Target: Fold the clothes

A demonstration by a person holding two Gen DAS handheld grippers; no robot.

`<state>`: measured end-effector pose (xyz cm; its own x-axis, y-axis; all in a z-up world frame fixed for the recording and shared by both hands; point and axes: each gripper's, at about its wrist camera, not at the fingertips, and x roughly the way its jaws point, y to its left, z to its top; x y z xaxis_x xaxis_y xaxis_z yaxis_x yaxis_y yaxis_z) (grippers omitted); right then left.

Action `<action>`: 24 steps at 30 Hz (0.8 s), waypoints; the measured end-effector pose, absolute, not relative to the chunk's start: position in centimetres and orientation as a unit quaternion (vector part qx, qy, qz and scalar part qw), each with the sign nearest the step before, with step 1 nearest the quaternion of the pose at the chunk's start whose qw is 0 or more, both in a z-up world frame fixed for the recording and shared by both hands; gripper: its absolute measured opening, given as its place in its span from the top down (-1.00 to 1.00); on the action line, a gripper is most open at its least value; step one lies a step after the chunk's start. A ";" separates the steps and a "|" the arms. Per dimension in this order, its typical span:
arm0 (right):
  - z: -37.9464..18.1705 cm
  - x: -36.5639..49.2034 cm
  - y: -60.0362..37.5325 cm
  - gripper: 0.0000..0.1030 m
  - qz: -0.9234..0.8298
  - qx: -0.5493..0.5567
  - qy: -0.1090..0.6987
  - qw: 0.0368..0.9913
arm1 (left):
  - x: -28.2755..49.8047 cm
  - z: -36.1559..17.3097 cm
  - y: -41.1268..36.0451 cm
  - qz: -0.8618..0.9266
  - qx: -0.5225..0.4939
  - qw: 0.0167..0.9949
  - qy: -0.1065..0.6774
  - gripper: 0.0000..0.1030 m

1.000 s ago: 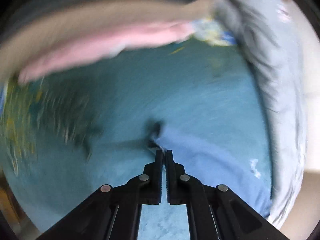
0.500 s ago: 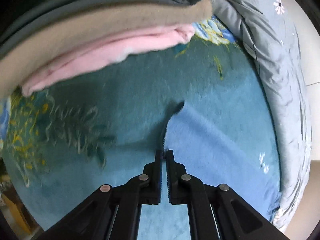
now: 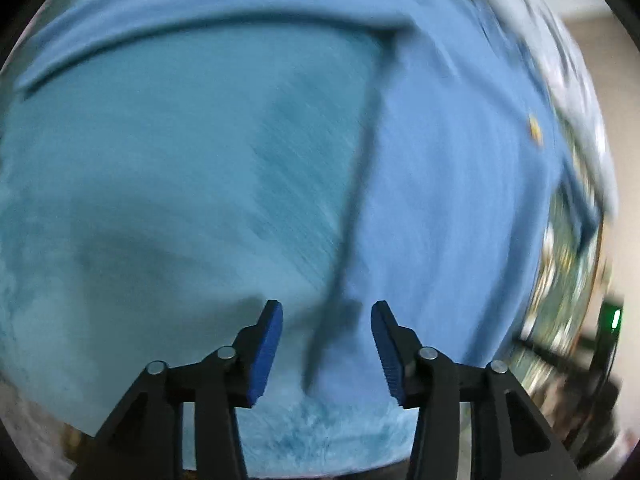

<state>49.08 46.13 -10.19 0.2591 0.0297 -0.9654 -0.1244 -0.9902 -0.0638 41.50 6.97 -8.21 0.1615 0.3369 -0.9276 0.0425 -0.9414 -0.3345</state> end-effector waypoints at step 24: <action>-7.8 52.0 50.4 0.90 0.613 -0.777 0.102 0.098 | 45.4 -5.4 5.9 0.638 -0.755 0.084 -0.127 -0.17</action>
<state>52.03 50.40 -7.78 0.2271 -0.0389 -0.9731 -0.2795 -0.9598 -0.0268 45.44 5.89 -5.36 0.1548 0.2990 -0.9416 0.0844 -0.9536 -0.2889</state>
